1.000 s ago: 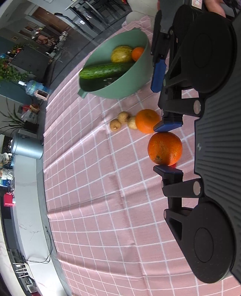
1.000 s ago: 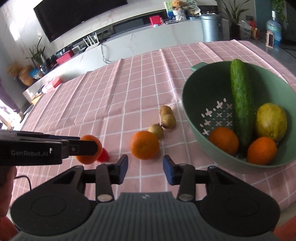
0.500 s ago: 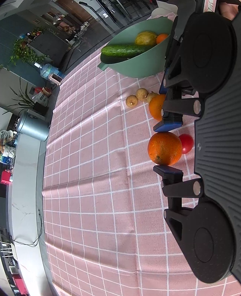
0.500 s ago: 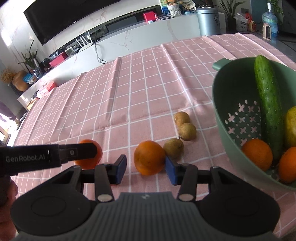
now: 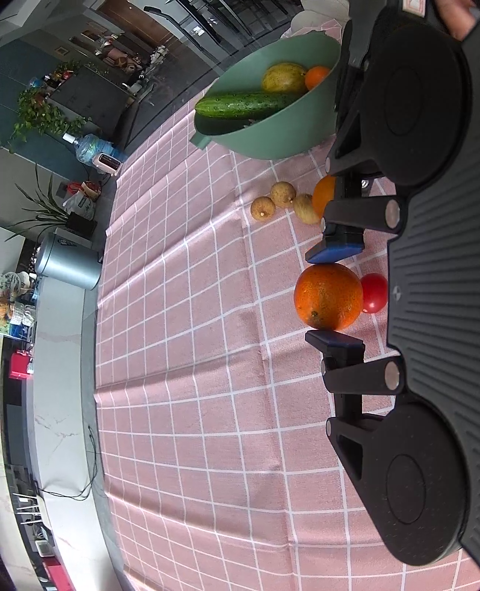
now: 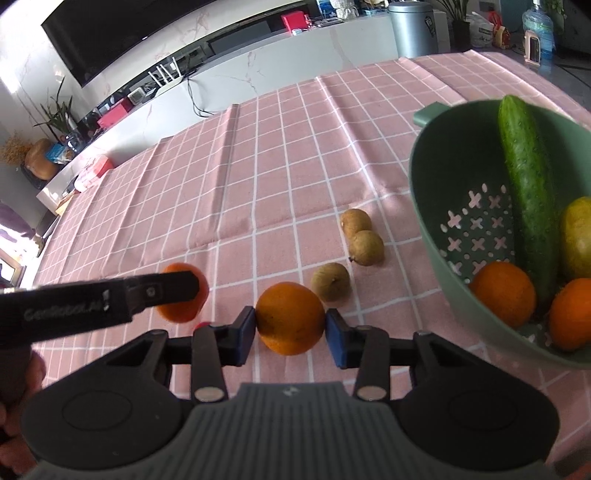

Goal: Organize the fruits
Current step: 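Grasp another mandarin with the right tool while the left tool holds its mandarin, then carry both mandarins over the green colander and open both tools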

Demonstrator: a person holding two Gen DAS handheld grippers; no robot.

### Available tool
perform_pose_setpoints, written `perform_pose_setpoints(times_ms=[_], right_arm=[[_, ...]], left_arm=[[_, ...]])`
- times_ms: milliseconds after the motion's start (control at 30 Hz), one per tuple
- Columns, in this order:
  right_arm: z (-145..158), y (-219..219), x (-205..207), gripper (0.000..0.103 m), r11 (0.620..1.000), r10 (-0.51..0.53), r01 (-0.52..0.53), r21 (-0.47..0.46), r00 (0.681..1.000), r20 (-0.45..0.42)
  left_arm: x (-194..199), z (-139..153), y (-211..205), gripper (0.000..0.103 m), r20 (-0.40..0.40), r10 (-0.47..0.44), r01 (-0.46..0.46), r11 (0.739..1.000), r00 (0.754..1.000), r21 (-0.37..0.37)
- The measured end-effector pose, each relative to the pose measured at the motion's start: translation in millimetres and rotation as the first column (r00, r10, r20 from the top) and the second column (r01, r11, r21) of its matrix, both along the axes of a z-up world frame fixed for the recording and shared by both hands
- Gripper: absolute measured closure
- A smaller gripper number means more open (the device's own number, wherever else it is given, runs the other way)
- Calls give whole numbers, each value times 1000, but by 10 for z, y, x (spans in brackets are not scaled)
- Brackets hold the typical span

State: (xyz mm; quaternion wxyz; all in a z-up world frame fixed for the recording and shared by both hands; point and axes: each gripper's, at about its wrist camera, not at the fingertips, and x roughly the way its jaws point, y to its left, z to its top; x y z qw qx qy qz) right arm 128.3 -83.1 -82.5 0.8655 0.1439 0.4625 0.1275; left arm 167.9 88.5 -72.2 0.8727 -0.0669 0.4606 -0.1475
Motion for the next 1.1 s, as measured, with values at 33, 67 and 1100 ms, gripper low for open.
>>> perform_pose_setpoints(times_ms=[33, 67, 1100], right_arm=[[51, -27, -50, 66, 1000, 7, -7, -1, 1000, 8], [102, -58, -98, 66, 1000, 15, -15, 0, 1000, 18], [481, -1533, -238, 66, 987, 126, -124, -99, 992, 9]], left_arm=[[-19, 28, -18, 59, 8, -1, 1, 1000, 1000, -3], [-36, 57, -37, 59, 14, -4, 5, 1000, 1000, -10], [214, 323, -2220, 59, -90, -467, 476, 858, 880, 192]])
